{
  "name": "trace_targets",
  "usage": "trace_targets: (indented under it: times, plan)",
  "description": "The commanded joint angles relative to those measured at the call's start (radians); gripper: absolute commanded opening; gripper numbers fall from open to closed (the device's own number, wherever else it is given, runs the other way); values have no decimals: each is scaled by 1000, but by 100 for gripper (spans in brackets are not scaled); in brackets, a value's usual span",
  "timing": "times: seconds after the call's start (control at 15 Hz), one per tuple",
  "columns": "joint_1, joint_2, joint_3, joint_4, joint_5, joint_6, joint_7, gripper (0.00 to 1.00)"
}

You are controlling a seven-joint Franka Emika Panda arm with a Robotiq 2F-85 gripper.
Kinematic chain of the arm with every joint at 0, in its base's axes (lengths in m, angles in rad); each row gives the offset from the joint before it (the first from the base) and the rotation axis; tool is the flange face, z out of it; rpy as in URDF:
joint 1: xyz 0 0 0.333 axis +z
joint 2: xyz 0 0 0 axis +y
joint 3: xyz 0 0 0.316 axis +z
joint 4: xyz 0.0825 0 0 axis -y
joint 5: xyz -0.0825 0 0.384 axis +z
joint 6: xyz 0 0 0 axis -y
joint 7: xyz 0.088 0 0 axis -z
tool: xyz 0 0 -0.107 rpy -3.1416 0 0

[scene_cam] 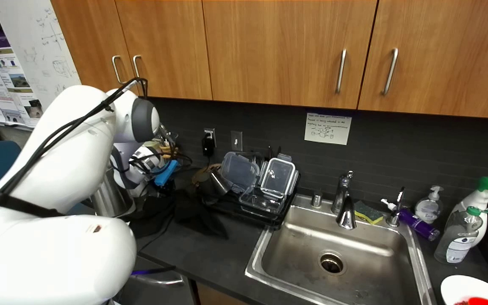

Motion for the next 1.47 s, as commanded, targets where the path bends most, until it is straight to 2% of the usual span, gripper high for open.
trace_targets:
  times: [0.0, 0.73, 1.4]
  plan:
    - [-10, 1, -12, -118, -19, 90, 93, 2]
    - [-10, -70, -30, -301, -89, 228, 296, 2]
    - [-3, -117, -62, -408, -133, 340, 435, 2]
